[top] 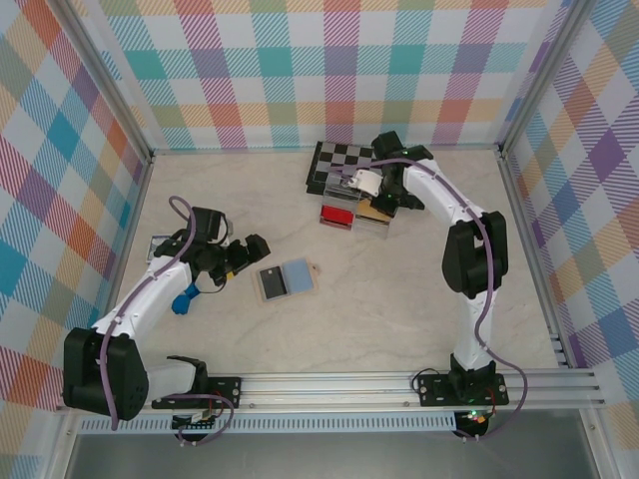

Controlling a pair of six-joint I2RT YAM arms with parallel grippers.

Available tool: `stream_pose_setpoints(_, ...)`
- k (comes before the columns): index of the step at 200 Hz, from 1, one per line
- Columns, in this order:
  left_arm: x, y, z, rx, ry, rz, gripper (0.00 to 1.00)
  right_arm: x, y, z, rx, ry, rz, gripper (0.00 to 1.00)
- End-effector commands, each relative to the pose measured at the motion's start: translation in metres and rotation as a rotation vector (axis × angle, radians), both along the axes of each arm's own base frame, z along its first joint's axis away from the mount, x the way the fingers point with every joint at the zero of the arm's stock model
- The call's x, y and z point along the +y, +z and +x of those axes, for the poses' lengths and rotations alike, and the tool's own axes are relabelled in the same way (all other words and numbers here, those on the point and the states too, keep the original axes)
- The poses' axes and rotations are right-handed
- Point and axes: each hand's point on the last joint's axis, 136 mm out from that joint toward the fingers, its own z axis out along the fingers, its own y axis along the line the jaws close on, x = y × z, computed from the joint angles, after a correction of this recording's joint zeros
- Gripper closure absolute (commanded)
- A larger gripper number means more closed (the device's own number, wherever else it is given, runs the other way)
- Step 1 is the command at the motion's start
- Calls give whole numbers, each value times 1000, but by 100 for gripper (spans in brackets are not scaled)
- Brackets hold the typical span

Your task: Take the credit cards out of the card holder

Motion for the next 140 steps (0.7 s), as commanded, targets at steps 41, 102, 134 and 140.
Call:
stream_pose_setpoints(41, -3, -6, -1, 15, -5, -30, 0, -5, -14, -5, 49, 22, -43, 100)
stream_pose_setpoints(102, -4, -8, -1, 10, -8, -41, 0, -5, -26, 0, 35, 9, -68, 94)
stream_pose_setpoints(134, -6, -8, -1, 12, -11, -46, 0, 1, -25, 5, 37, -30, -43, 86)
stream_pose_setpoints(140, -6, -9, -1, 13, -12, -47, 0, 2, -25, 6, 33, -29, -43, 86)
